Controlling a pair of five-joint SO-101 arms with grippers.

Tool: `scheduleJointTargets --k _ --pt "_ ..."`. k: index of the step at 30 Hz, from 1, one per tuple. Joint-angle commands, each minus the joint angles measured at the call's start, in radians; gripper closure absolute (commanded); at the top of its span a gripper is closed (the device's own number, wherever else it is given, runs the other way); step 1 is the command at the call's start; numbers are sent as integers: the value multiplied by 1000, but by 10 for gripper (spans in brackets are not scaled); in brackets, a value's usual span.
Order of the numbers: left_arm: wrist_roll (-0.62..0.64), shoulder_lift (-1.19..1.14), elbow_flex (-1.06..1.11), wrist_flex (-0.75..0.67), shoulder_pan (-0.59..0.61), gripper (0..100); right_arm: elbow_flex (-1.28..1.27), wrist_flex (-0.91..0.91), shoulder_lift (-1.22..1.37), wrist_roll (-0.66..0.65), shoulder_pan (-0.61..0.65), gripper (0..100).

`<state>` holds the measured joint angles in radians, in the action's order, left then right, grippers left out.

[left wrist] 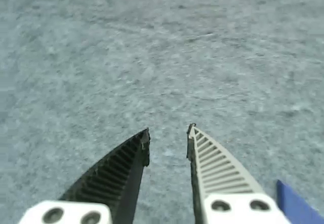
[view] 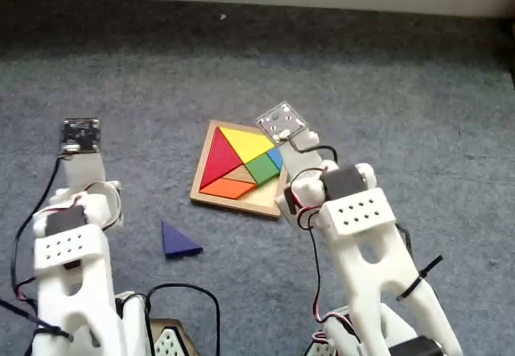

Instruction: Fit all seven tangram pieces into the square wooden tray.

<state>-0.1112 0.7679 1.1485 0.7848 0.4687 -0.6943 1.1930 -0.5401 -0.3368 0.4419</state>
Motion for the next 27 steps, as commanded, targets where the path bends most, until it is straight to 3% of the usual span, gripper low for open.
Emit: scheduleJointTargets --k 1,5,13,16,24,27 --pt "8 27 -87 64 186 863 -74 -114 -79 55 -4 992" --pt "6 27 -58 98 263 863 -105 -114 -105 61 35 992" --pt "9 27 42 77 263 863 -107 -111 -116 63 193 991" --pt "9 25 45 69 263 863 -107 -117 -110 146 245 989" --pt "6 25 88 23 262 863 -107 -160 -108 190 429 789" --pt "9 25 87 23 265 863 -111 -239 -107 196 513 776"
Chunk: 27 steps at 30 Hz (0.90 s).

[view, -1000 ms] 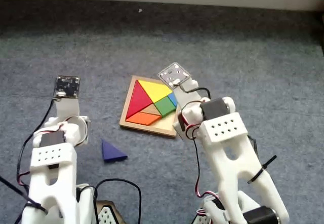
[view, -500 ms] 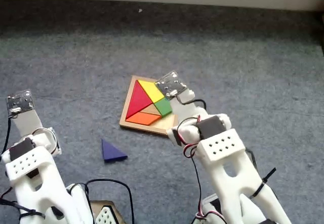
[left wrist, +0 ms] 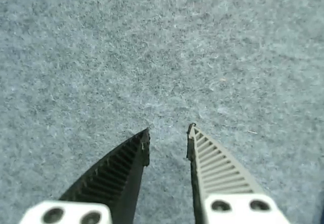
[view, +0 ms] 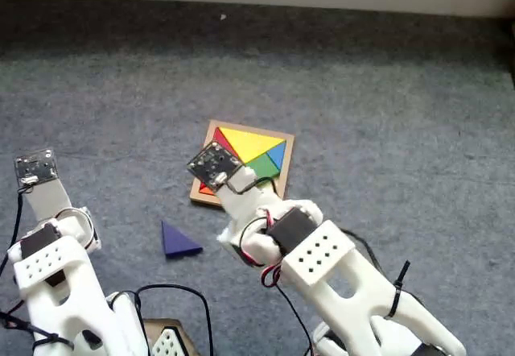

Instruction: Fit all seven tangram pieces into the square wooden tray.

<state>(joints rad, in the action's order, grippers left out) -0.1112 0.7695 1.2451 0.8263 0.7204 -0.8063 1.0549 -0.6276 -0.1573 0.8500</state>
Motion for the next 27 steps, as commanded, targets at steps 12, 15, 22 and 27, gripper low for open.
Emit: scheduleJointTargets --k 12,15,22,27 --pt "12 24 -12 -20 74 863 84 -303 298 127 262 738" --pt "12 24 -10 -20 74 863 153 -303 394 127 285 738" --pt "12 24 -10 -20 74 863 277 -369 549 129 294 738" --pt "12 24 -8 -20 76 863 338 -381 656 152 315 738"
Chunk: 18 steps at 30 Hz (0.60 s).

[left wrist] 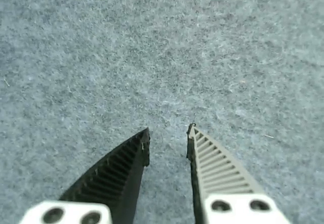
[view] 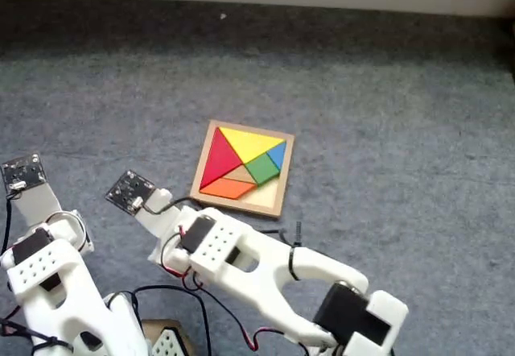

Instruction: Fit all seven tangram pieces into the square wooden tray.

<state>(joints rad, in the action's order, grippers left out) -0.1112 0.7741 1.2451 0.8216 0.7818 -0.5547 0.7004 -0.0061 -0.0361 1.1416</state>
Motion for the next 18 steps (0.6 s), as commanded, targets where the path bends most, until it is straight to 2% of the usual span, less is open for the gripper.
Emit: scheduleJointTargets --k 1,4,18 --pt "12 19 -8 -15 15 863 99 -27 48 58 28 738" --pt "12 19 -8 -15 15 863 124 -27 82 100 28 738" --pt "11 19 -8 -15 15 863 125 -15 162 100 27 747"
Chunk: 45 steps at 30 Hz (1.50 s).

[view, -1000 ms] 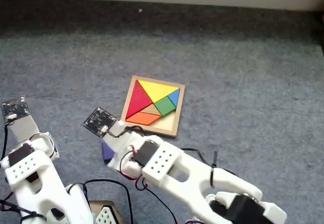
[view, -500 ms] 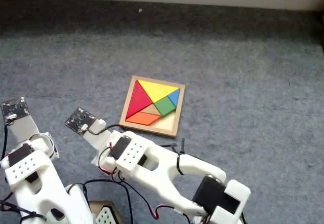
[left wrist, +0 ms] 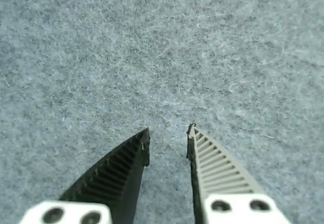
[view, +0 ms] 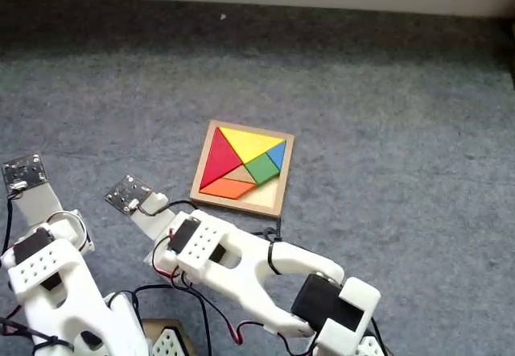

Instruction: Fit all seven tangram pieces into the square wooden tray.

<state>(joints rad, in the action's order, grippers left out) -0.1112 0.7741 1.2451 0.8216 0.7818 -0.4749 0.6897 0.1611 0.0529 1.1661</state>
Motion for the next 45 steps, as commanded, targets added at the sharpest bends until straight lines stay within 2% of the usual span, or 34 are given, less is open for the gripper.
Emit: scheduleJointTargets --k 1,7,10,13,18,24,30,38,45 --pt "11 19 -8 -15 15 863 47 19 -4 9 2 763" --pt "11 18 -7 -15 15 863 50 64 -8 -3 1 940" --pt "11 18 -7 -15 15 863 50 97 -27 -80 1 950" --pt "11 16 -7 -15 15 863 44 127 -110 -101 -1 950" --pt "11 15 -7 -15 13 863 -7 166 -302 -143 -87 950" --pt "11 15 -7 -15 13 863 -137 168 -467 -434 -259 950" --pt "11 13 -7 -15 13 863 -176 165 -475 -660 -435 950" --pt "11 13 -7 -15 13 863 -173 163 -343 -1103 -547 950" --pt "11 13 -7 -15 13 863 -156 153 -236 -1287 -619 950"
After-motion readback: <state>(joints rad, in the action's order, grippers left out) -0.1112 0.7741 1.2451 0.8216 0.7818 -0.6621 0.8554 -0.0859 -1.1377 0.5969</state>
